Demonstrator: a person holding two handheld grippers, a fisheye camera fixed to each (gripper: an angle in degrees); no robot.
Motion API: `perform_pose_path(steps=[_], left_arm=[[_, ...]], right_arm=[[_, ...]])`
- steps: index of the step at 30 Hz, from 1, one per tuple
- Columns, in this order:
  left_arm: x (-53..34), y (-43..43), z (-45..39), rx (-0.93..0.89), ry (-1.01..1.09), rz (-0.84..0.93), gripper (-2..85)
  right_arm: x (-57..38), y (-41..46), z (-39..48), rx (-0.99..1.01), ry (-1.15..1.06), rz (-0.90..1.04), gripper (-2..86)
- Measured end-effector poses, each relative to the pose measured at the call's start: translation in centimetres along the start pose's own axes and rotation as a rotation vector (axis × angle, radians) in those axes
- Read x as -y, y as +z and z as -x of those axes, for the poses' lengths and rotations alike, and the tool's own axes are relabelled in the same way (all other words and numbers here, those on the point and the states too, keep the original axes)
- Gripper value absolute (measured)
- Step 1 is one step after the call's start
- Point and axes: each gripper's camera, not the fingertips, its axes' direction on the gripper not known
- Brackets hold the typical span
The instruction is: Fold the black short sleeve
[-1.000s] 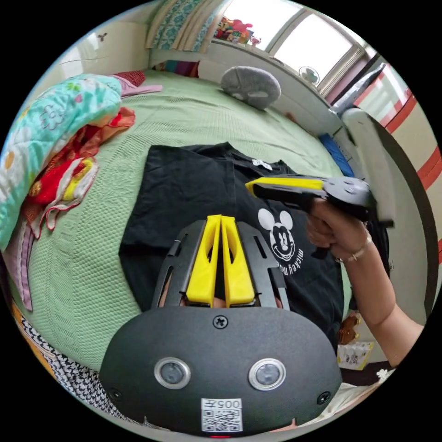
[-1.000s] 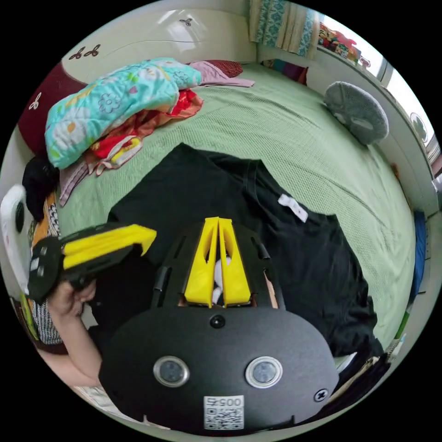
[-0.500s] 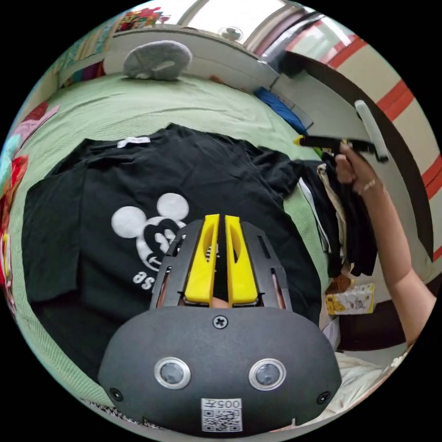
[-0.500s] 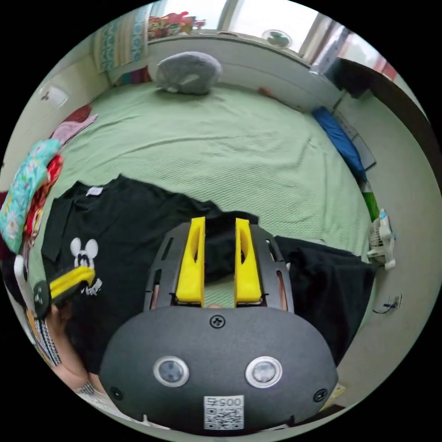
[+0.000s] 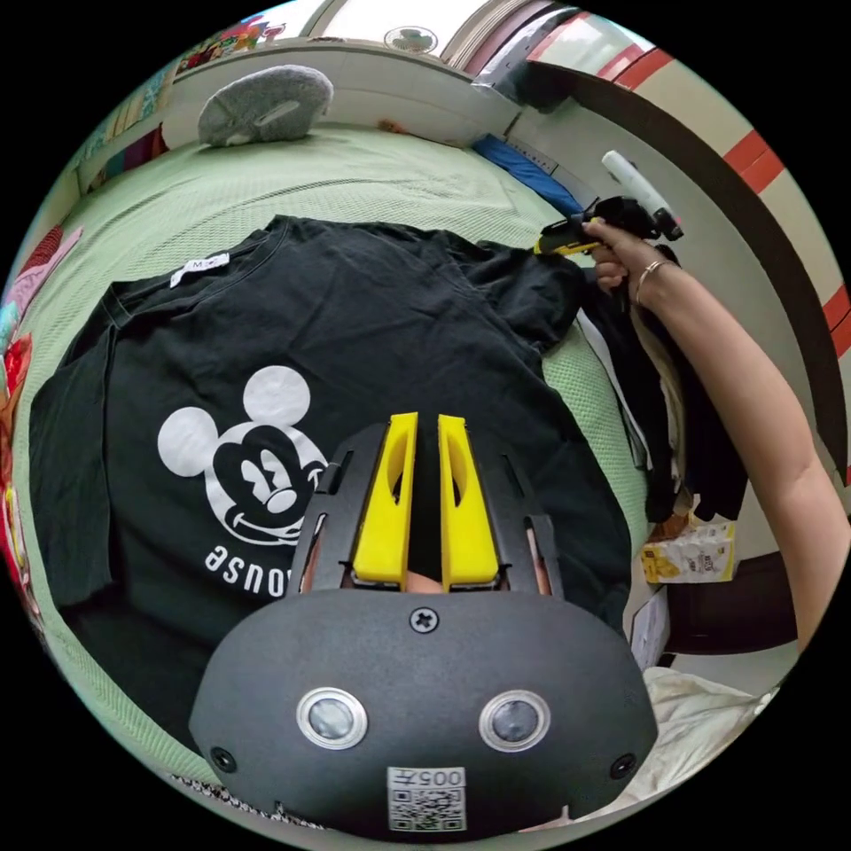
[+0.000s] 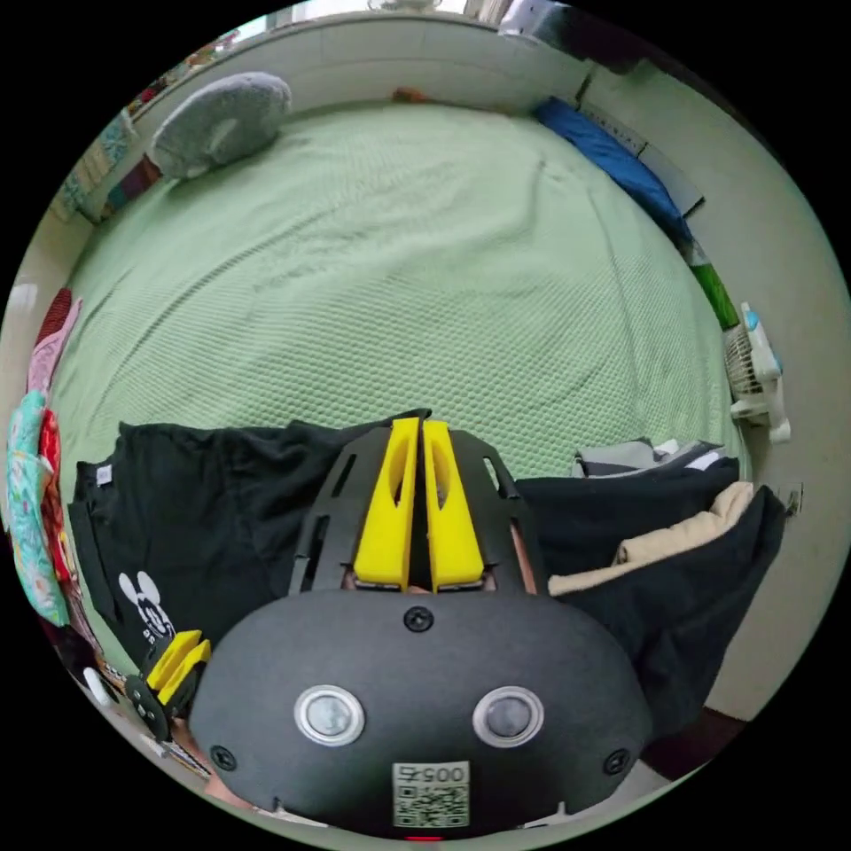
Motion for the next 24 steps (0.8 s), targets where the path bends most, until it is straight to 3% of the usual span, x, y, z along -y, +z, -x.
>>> perform_pose_path(steps=[3,9,12,17,24], left_arm=[[0.2,0.0,-0.9,0.031,0.02,-0.008,5.7],[0.5,0.3,-1.4,0.054,0.012,-0.004,5.6],[0.5,0.1,-1.0,0.056,-0.011,-0.013,5.6],[0.6,-0.4,0.0,0.04,-0.049,-0.031,5.6],[0.5,-0.7,0.7,0.022,-0.08,-0.034,5.5]], right_arm=[[-1.4,-5.1,2.5,0.0,-0.125,-0.085,-1.6],[-6.3,-13.2,12.7,0.214,-0.415,-0.135,-1.2],[-8.3,-14.6,16.4,0.155,-0.534,-0.173,-0.2],[-7.5,-13.1,12.4,0.207,-0.459,-0.185,3.5],[-8.8,-2.9,6.7,0.333,-0.359,0.024,9.0]])
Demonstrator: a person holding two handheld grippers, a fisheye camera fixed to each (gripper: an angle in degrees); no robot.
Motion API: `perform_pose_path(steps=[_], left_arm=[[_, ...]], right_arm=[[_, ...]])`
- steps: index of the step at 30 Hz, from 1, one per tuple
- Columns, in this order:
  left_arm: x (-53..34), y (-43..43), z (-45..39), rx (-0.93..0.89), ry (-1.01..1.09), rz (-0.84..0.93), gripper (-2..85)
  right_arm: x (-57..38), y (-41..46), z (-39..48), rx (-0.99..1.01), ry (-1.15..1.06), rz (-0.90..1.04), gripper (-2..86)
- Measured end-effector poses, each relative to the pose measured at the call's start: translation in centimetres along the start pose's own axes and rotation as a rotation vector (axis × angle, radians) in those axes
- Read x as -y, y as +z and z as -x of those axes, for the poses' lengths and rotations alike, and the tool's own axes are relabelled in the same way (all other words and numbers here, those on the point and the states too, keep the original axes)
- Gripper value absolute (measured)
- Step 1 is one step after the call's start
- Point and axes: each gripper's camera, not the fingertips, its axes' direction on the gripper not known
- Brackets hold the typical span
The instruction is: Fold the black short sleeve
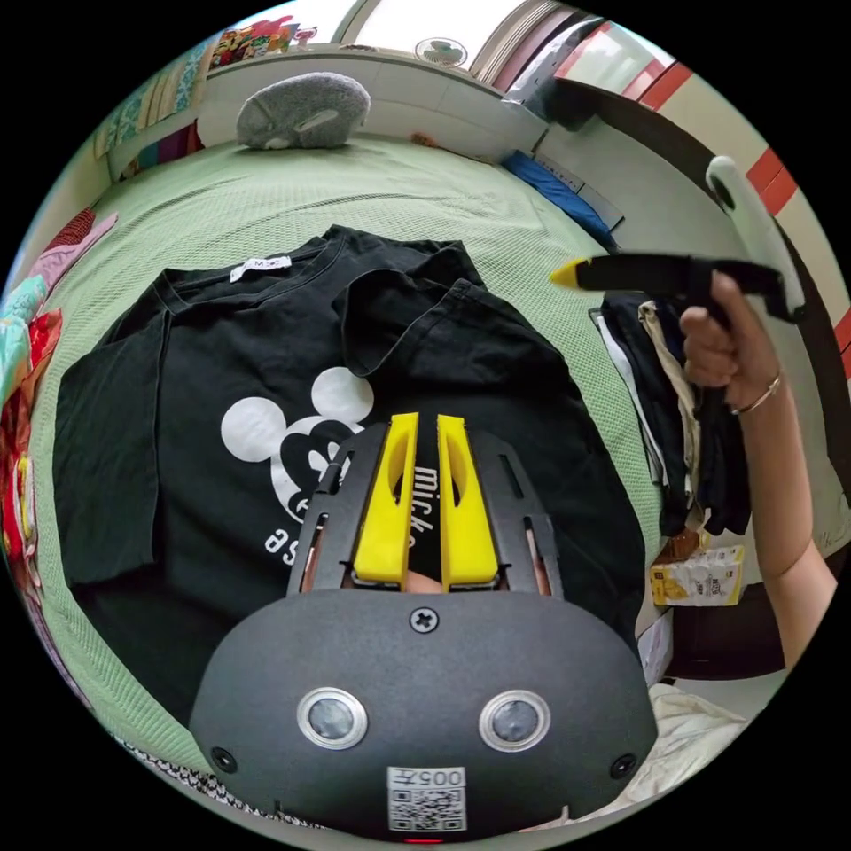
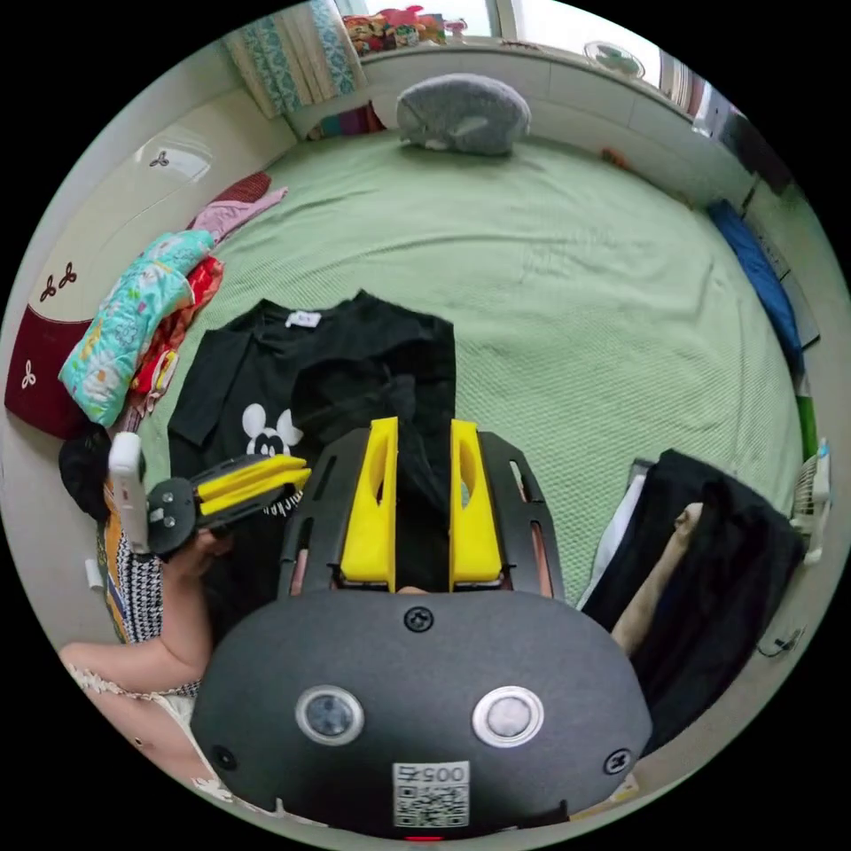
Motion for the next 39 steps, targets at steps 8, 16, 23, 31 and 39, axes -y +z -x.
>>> perform_pose_path(steps=[8,16,23,31,39], left_arm=[[0.1,0.4,-0.2,0.036,0.005,0.024,5.3],[-0.3,-0.1,0.3,0.036,-0.009,0.014,5.1],[-1.2,-1.9,2.4,0.069,-0.137,-0.047,3.2],[-2.5,-3.6,4.3,0.013,-0.214,-0.108,4.8],[-2.5,-2.6,2.1,0.097,-0.15,-0.153,7.7]], right_arm=[[1.8,3.9,2.5,-0.034,-0.12,-0.003,11.2],[1.9,3.9,3.9,0.031,-0.124,-0.073,1.1],[-5.5,0.6,9.6,0.08,-0.42,-0.111,1.2],[-8.2,3.3,9.9,-0.048,-0.458,0.069,7.5],[-0.5,1.5,8.8,-0.024,-0.283,-0.12,9.0]])
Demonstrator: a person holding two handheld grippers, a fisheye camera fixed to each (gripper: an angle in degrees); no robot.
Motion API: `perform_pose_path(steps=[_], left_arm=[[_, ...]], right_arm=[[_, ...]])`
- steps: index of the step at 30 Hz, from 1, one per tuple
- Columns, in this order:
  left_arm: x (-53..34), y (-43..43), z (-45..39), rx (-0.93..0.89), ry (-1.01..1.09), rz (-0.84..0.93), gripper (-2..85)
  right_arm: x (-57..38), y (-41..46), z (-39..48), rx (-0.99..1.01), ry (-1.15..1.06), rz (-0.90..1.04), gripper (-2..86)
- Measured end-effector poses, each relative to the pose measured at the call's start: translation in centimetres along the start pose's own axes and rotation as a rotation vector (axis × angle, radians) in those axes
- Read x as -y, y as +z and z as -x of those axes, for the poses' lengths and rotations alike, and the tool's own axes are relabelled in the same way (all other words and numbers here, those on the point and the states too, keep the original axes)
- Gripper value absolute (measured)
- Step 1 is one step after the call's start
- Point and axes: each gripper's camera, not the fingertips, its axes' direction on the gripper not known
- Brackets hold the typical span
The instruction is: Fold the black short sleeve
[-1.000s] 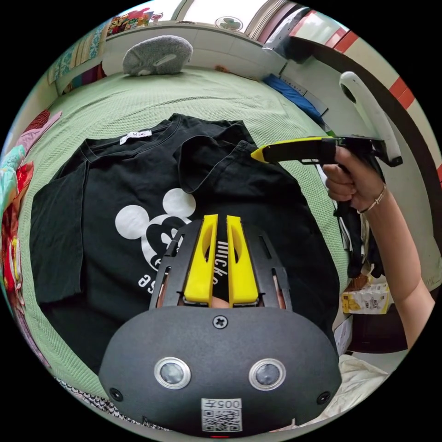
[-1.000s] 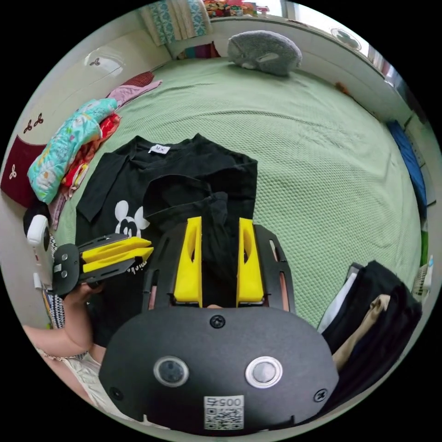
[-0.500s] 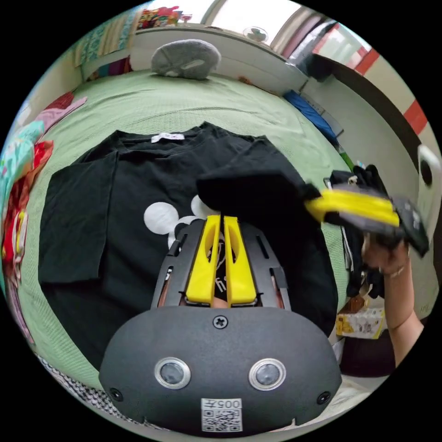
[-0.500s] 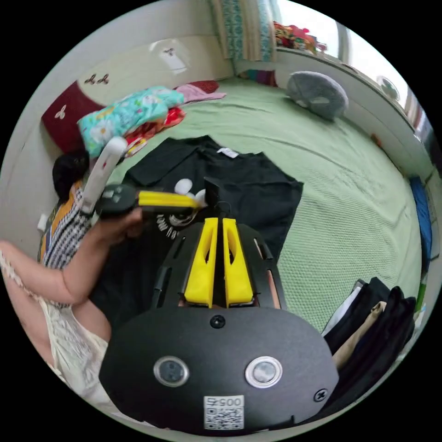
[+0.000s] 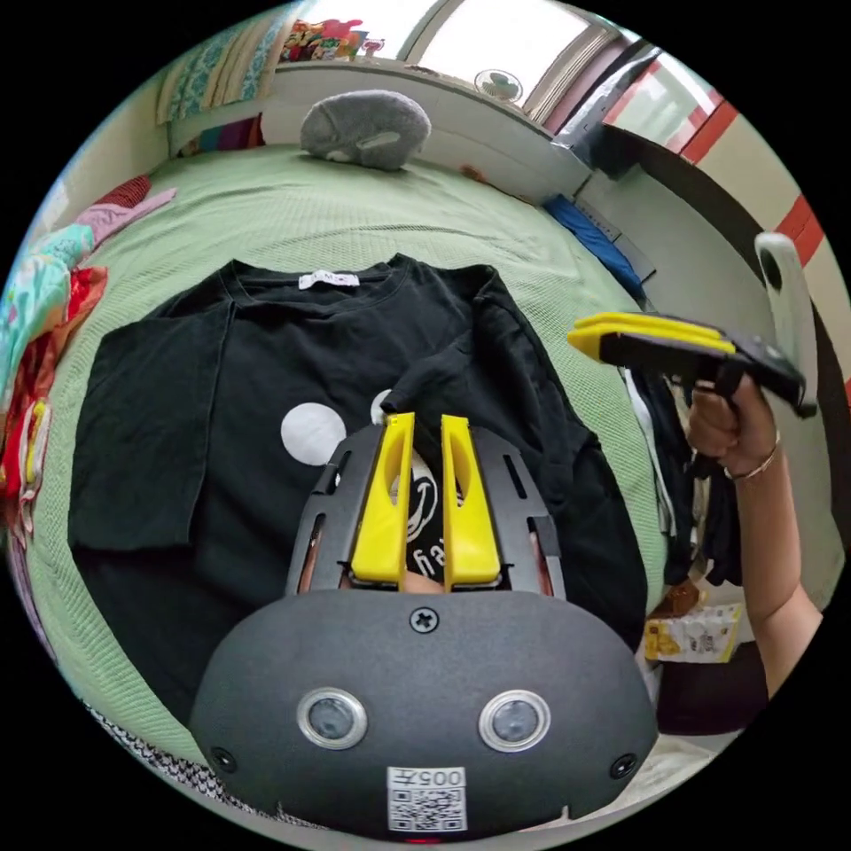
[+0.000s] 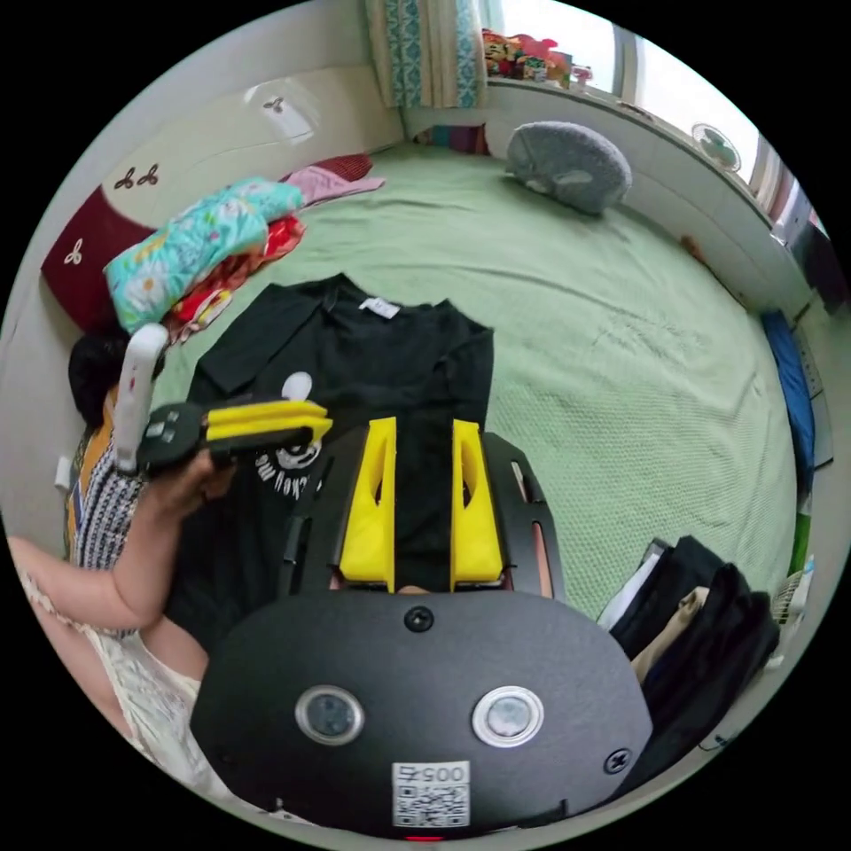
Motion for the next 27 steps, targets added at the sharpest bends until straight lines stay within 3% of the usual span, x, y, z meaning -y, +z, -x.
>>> perform_pose_path(steps=[5,9,12,16,21,24,27], left_arm=[[-0.4,0.2,-0.2,-0.024,-0.011,-0.042,11.4],[-0.6,0.2,-0.6,-0.01,-0.014,-0.049,11.5],[-0.8,-0.1,-0.4,0.01,-0.048,-0.073,11.3],[-1.0,-0.2,-0.8,-0.011,-0.041,-0.069,10.8],[-1.0,0.6,-2.8,-0.133,0.046,-0.013,10.7],[-1.0,1.2,-4.8,-0.176,0.133,0.045,10.8],[-1.3,1.6,-6.8,-0.13,0.201,0.087,10.9]], right_arm=[[3.4,4.8,0.2,-0.097,0.045,0.091,8.9],[4.0,6.8,-1.7,-0.26,0.159,0.127,-0.1],[3.9,5.5,-4.7,-0.21,0.278,0.054,-1.4],[3.7,7.0,-9.1,-0.109,0.452,0.118,-1.1],[2.1,7.2,-10.7,-0.066,0.501,0.142,2.3],[-0.1,4.1,-8.9,-0.096,0.399,0.081,3.7],[-3.5,2.0,-5.9,-0.156,0.314,0.146,5.8]])
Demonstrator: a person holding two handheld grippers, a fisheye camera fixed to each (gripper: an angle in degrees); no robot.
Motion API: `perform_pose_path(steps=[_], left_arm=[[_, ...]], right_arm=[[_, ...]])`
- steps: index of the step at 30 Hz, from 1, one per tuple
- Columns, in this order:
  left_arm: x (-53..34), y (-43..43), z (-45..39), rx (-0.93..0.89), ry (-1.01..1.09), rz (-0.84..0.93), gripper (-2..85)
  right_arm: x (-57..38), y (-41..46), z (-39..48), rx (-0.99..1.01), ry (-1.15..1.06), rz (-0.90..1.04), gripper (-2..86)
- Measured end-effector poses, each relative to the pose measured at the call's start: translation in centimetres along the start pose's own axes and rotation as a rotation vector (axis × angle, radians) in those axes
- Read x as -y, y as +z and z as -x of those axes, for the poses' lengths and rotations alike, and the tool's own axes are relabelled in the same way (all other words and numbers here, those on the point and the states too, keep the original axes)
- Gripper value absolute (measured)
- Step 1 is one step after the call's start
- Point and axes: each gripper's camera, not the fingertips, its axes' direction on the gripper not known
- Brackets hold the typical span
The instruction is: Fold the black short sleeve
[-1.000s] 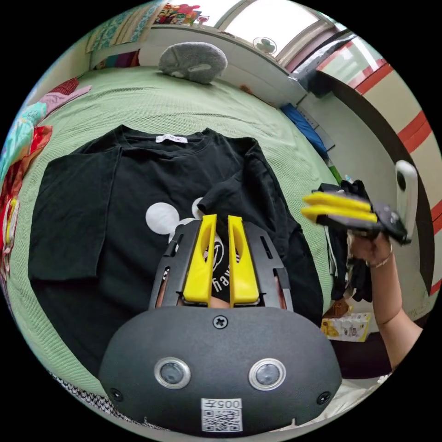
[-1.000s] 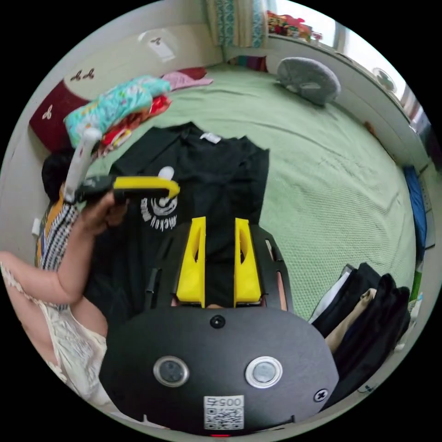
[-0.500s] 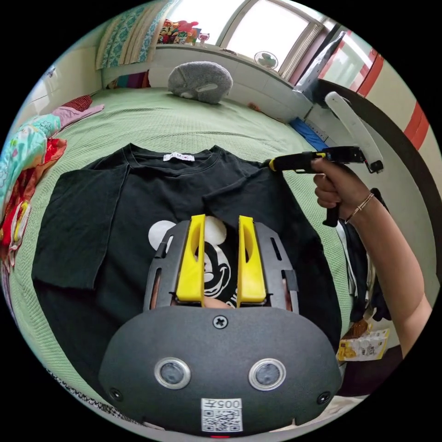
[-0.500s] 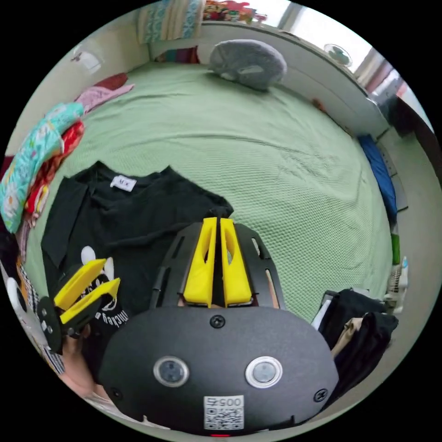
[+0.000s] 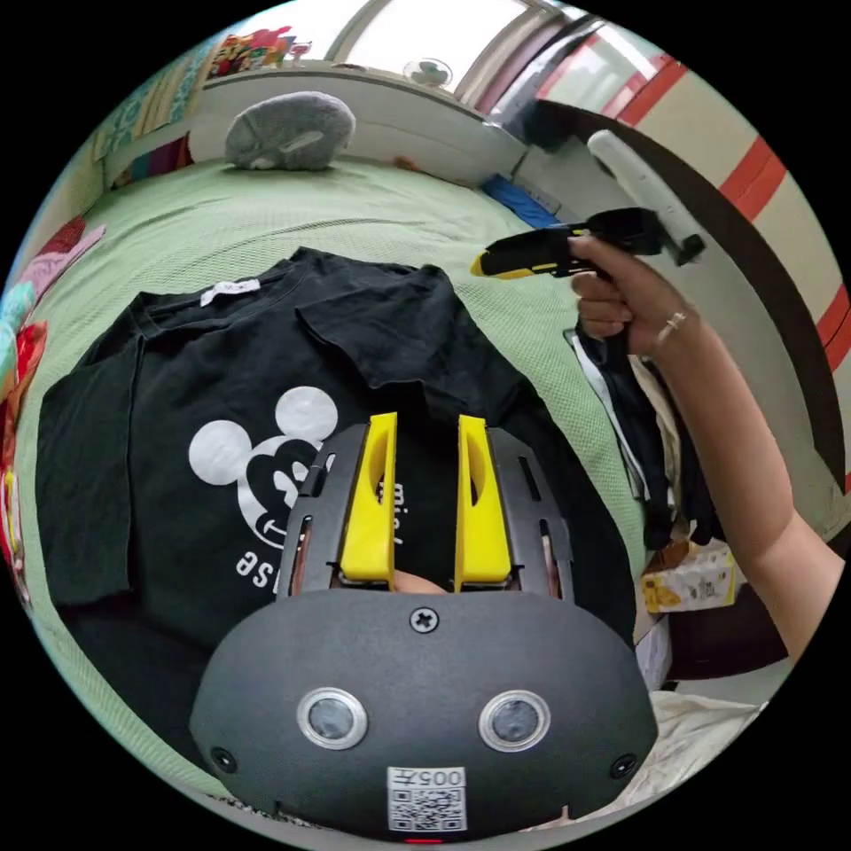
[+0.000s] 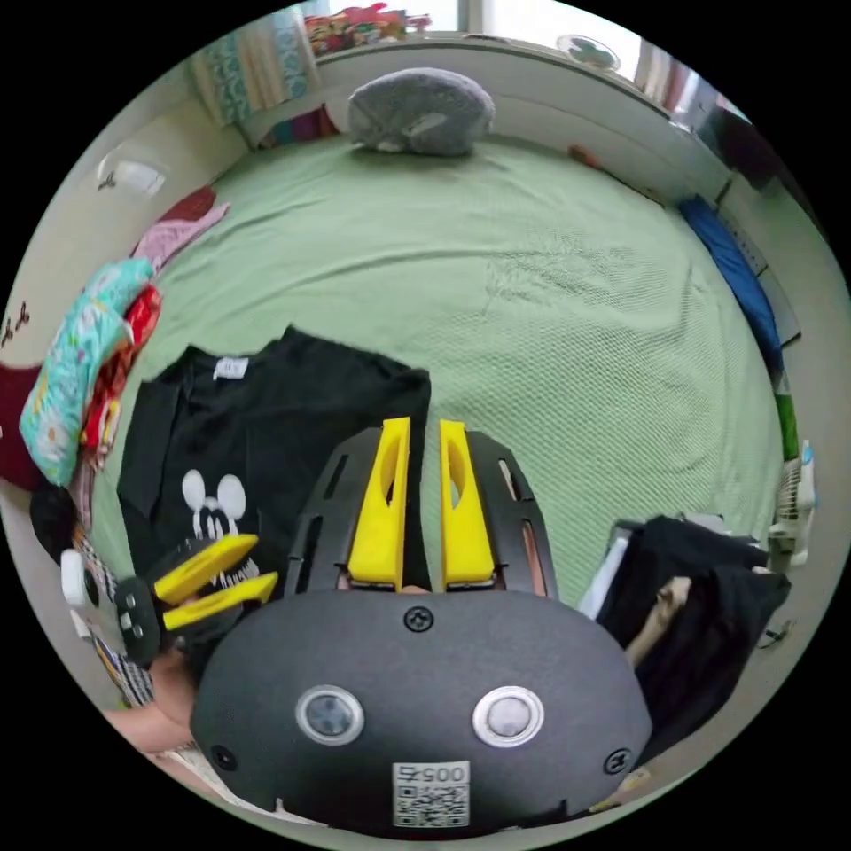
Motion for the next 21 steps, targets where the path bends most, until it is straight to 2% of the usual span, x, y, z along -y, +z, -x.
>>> perform_pose_path(steps=[3,7,10,17,21], left_arm=[[0.0,0.8,-1.3,0.016,0.018,0.011,11.1],[0.2,1.8,-2.4,-0.019,0.021,0.013,11.1],[0.2,2.4,-3.2,0.014,0.034,0.017,11.0],[0.3,3.1,-4.1,0.055,0.051,0.025,9.7],[0.2,3.4,-4.7,0.091,0.047,0.01,9.0]], right_arm=[[-4.9,-1.1,0.9,-0.01,0.034,-0.039,7.1],[-9.6,-0.7,0.3,-0.07,0.283,-0.05,7.2],[-12.3,-0.1,-0.4,0.031,0.404,-0.073,7.8],[-16.0,0.7,0.6,0.007,0.381,-0.285,9.1],[-15.9,2.0,2.2,-0.056,0.286,-0.246,10.0]])
